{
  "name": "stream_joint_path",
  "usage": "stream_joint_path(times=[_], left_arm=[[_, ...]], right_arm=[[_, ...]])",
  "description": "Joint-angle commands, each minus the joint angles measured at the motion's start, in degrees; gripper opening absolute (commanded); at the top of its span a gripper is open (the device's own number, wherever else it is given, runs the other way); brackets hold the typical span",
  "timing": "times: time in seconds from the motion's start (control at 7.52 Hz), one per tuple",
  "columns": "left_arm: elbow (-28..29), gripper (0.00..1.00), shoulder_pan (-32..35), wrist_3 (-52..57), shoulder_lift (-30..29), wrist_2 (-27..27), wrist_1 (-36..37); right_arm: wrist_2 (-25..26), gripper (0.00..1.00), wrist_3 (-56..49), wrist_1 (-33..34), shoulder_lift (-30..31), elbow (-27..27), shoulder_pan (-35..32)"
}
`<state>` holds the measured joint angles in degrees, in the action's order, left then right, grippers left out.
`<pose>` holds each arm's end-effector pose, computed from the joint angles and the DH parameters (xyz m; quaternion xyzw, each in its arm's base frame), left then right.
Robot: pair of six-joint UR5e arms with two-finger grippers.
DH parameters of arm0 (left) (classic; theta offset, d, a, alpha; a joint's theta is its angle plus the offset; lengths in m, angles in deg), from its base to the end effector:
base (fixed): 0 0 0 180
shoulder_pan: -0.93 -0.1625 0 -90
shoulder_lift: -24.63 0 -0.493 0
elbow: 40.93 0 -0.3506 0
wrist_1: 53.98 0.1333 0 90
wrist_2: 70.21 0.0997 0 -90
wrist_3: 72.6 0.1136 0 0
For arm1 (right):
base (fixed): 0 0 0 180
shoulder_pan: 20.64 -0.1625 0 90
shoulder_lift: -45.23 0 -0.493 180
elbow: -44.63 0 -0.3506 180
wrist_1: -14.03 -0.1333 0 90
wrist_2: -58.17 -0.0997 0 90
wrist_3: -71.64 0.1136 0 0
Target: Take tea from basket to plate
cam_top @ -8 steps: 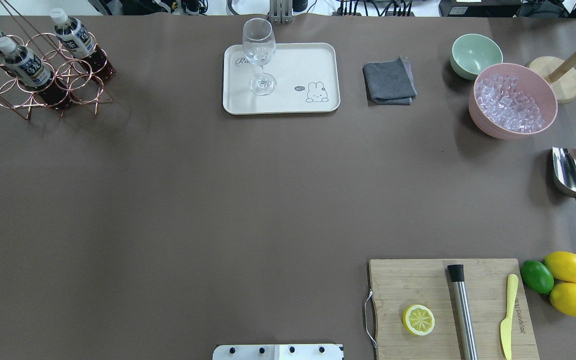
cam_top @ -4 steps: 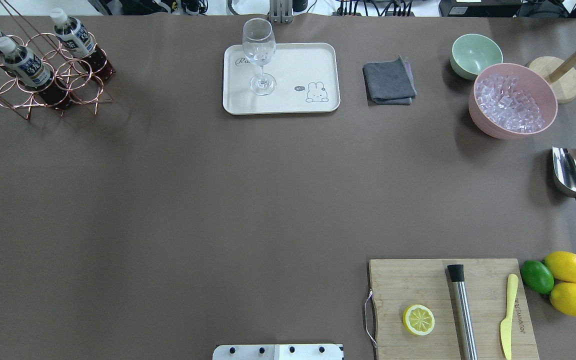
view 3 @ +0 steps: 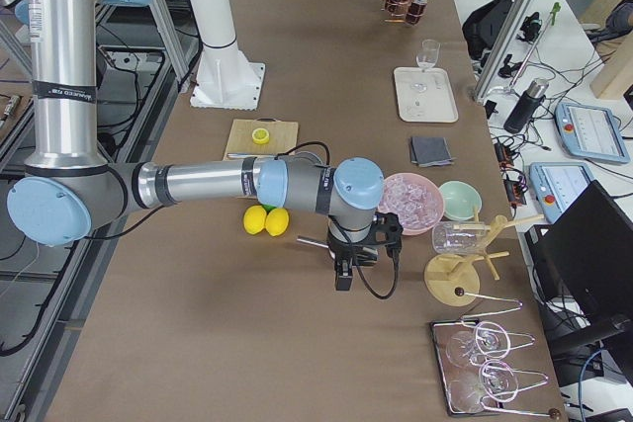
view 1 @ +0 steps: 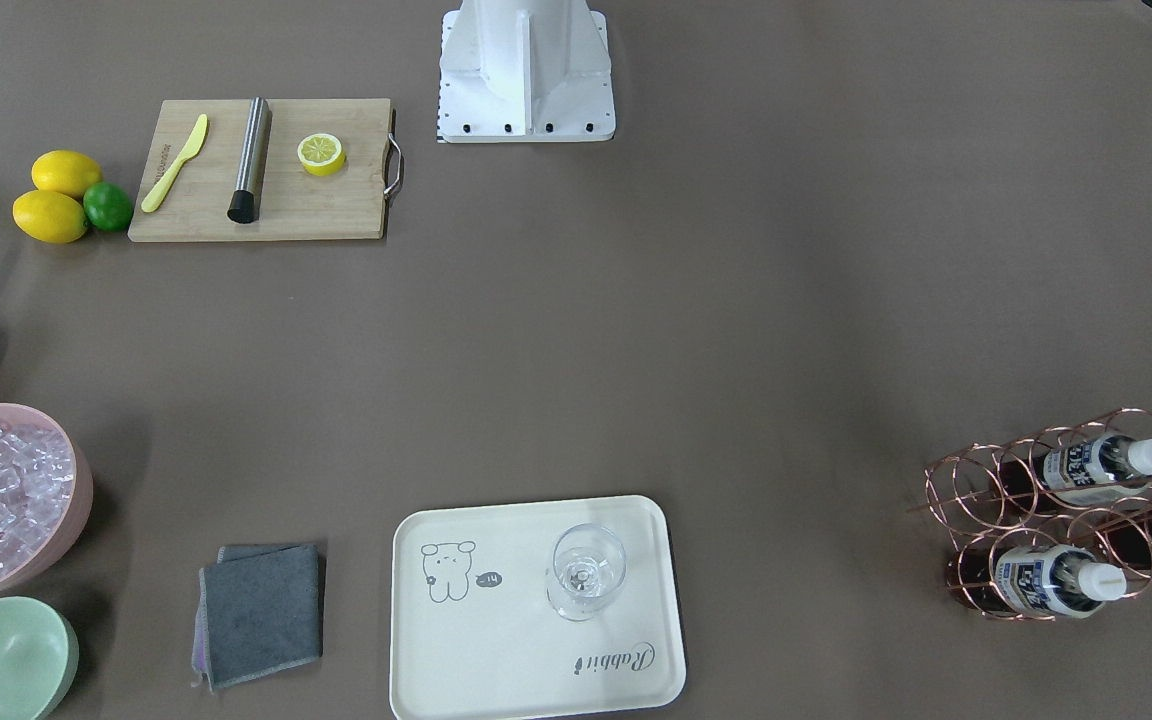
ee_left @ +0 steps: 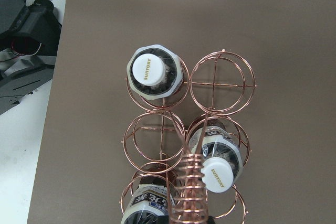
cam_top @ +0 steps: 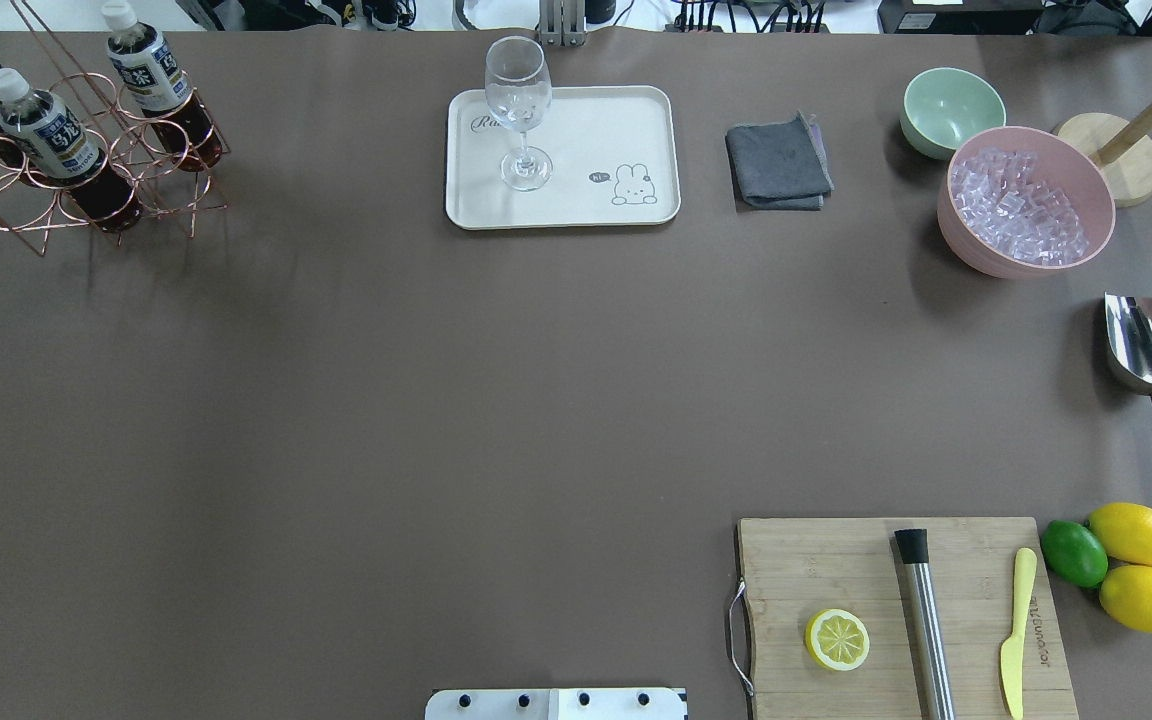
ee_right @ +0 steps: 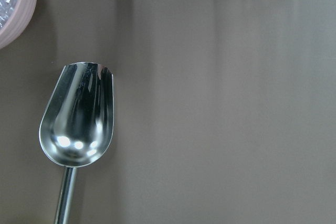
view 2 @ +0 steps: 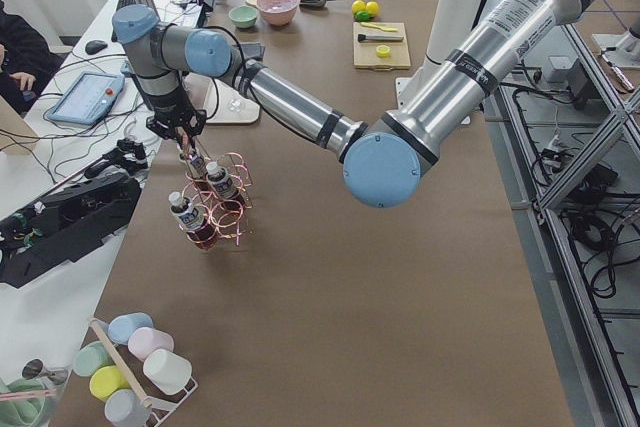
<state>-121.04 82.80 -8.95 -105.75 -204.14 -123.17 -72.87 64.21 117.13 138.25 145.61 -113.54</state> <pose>0.0498 -0.7339 0.4240 0.2428 0.2934 0.5673 0.7302 0.0795 -0.4094 0.7005 -0.0103 -0.3525 -0.0213 0.9355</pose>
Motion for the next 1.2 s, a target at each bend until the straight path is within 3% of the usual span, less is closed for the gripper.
stream_joint_path(times=[0.0,0.4,0.67,1.06], left_arm=[[-11.3,0.00,0.2,0.0,-1.0,-1.9,11.4],[-27.6,0.00,-2.6,-3.1,0.0,-2.8,17.8],[-37.4,0.00,-7.9,-12.5,2.4,-2.7,19.7],[-41.2,0.00,-16.4,-21.6,2.5,-2.6,19.2]], right_arm=[[-0.1,1.00,0.0,0.0,-0.1,0.7,0.1],[-2.3,1.00,0.0,0.0,-0.1,1.2,0.9],[-3.0,1.00,0.0,-2.2,-0.2,2.7,3.8],[-4.7,1.00,0.3,-5.6,-0.2,3.3,7.8]])
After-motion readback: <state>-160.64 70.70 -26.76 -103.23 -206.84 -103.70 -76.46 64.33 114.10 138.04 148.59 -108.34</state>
